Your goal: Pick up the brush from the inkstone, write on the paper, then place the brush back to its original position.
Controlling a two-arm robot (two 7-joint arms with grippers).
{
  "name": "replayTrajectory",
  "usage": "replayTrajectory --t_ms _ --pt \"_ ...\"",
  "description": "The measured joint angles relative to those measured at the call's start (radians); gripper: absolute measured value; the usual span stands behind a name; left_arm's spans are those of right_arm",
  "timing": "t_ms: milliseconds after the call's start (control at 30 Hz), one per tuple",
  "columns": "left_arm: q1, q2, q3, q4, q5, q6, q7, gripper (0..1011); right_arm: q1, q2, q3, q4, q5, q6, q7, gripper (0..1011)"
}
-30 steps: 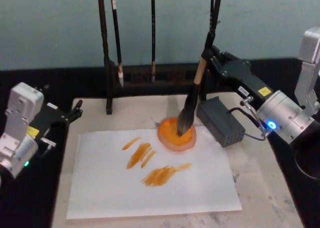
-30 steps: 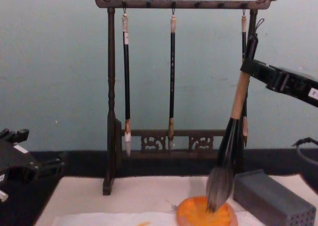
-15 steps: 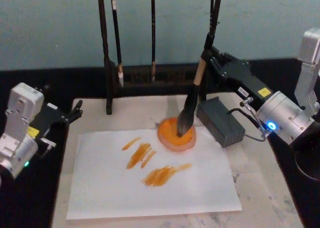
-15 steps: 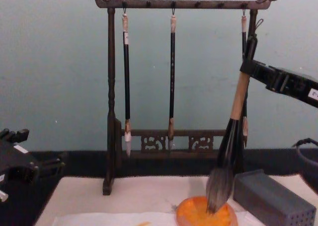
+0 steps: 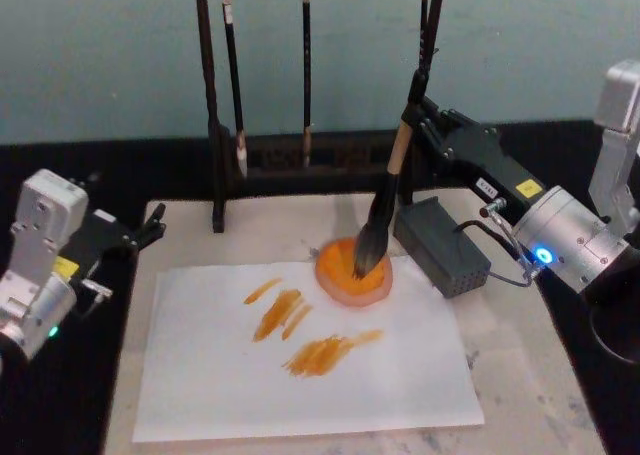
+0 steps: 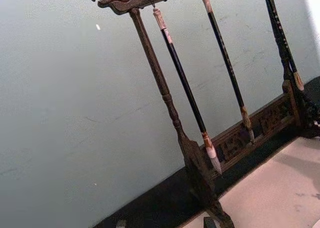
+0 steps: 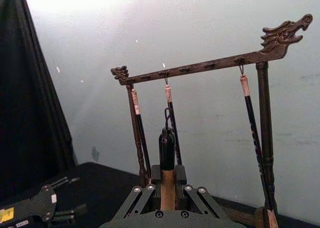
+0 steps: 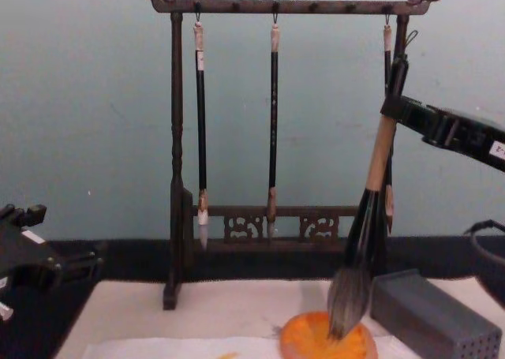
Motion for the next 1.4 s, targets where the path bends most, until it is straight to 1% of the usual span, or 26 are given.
replayTrajectory --t_ms 467,533,633,733,800,833,933,967,1033,1067,1233,1267,1367,1400 --pt "0.000 0.000 0.000 0.000 0.000 0.000 0.000 1001 -0.001 -0.001 0.001 0.000 0.001 0.000 0.000 177" --pt "0.000 0.000 0.000 0.000 0.000 0.000 0.000 1001 -0.005 -0.004 0.005 0.000 0.011 0.001 0.002 177" --pt "0.000 0.000 0.000 0.000 0.000 0.000 0.000 1001 -0.018 -0.014 0.016 0.000 0.038 0.002 0.004 177" --pt "0.000 0.000 0.000 0.000 0.000 0.000 0.000 1001 -0.042 -0.034 0.032 -0.001 0.090 0.003 0.004 177" --pt "0.000 0.000 0.000 0.000 0.000 0.000 0.000 1001 -0.053 -0.041 0.039 -0.003 0.112 0.004 0.003 177" --pt "0.000 0.000 0.000 0.000 0.000 0.000 0.000 1001 -0.068 -0.050 0.047 -0.007 0.138 0.006 0.000 177" --pt "0.000 0.000 0.000 0.000 0.000 0.000 0.000 1001 -0.088 -0.060 0.057 -0.013 0.175 0.009 -0.008 177" --pt "0.000 0.000 0.000 0.000 0.000 0.000 0.000 1001 -0.102 -0.067 0.064 -0.018 0.198 0.010 -0.016 177" --pt "0.000 0.000 0.000 0.000 0.000 0.000 0.000 1001 -0.112 -0.072 0.070 -0.022 0.217 0.011 -0.024 177" --pt "0.000 0.000 0.000 0.000 0.000 0.000 0.000 1001 -0.124 -0.078 0.077 -0.025 0.238 0.011 -0.035 177" --pt "0.000 0.000 0.000 0.000 0.000 0.000 0.000 1001 -0.147 -0.090 0.093 -0.027 0.299 0.016 -0.058 177" --pt "0.000 0.000 0.000 0.000 0.000 0.000 0.000 1001 -0.151 -0.094 0.099 -0.025 0.321 0.020 -0.064 177" --pt "0.000 0.000 0.000 0.000 0.000 0.000 0.000 1001 -0.153 -0.099 0.106 -0.021 0.355 0.031 -0.074 177" --pt "0.000 0.000 0.000 0.000 0.000 0.000 0.000 1001 -0.153 -0.101 0.111 -0.017 0.376 0.039 -0.080 177"
